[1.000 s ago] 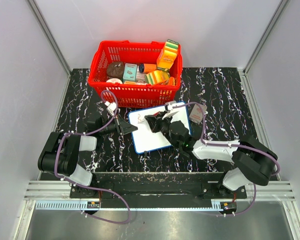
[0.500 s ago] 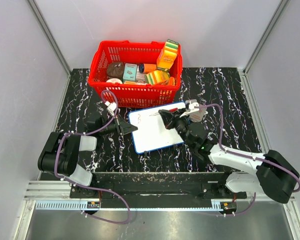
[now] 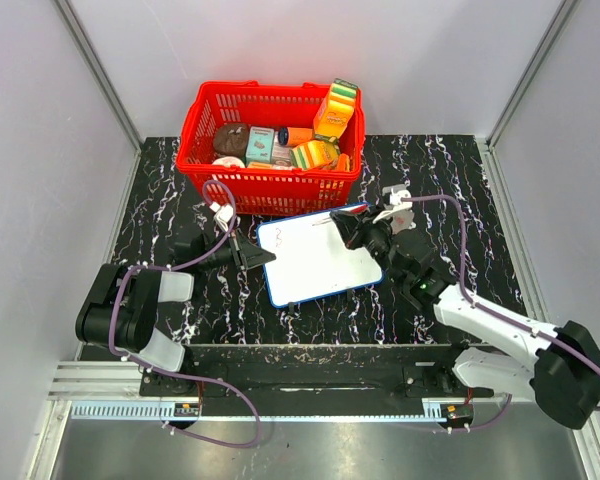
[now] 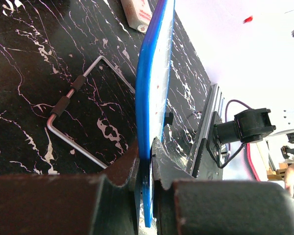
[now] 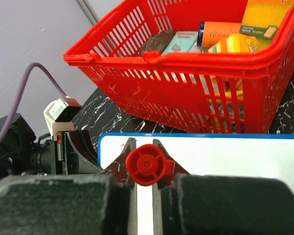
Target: Write a sentence on the whiteboard
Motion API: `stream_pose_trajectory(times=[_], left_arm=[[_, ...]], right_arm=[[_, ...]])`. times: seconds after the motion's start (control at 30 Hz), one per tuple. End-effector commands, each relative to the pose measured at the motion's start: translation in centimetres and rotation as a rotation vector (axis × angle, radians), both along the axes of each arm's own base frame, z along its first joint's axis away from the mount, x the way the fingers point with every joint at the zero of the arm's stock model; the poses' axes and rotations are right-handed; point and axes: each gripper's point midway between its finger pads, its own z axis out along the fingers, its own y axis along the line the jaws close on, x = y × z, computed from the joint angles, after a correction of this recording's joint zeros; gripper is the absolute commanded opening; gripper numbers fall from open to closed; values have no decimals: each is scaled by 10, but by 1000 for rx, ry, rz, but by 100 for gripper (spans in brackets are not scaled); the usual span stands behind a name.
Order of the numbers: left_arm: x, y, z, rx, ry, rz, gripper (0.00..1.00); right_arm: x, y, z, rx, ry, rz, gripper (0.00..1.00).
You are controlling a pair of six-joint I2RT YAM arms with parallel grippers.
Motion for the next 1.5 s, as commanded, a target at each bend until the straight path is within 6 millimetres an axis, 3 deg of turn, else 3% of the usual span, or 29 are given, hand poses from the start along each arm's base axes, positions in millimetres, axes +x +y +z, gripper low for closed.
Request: stream_pose_trajectory(times=[0.0,0.2,0.53,0.83,1.0,1.27,1.47], left_arm=[[12,1,-1,58,-98,27,0],[12,1,-2,57,-96,26,0],[12,0,-1,55,-94,22,0],[12,0,-2,55,-90,22,0],[13,0,-1,55,-94,22,0],[12,0,-3,55,-90,22,0],[12,0,-2,54,-93,20,0]], right_arm=[[-1,-4,47,-22,-103,13,0],[-2,-4,64,-26,-124,23,0],[16,14,40,-50,-67,28,0],[28,37,35,-29,-45,76,0],[25,52,31,-21,-30,133,0],[2,76,31,-103,-99,86,0],[5,76,18,-133,-102,20,0]])
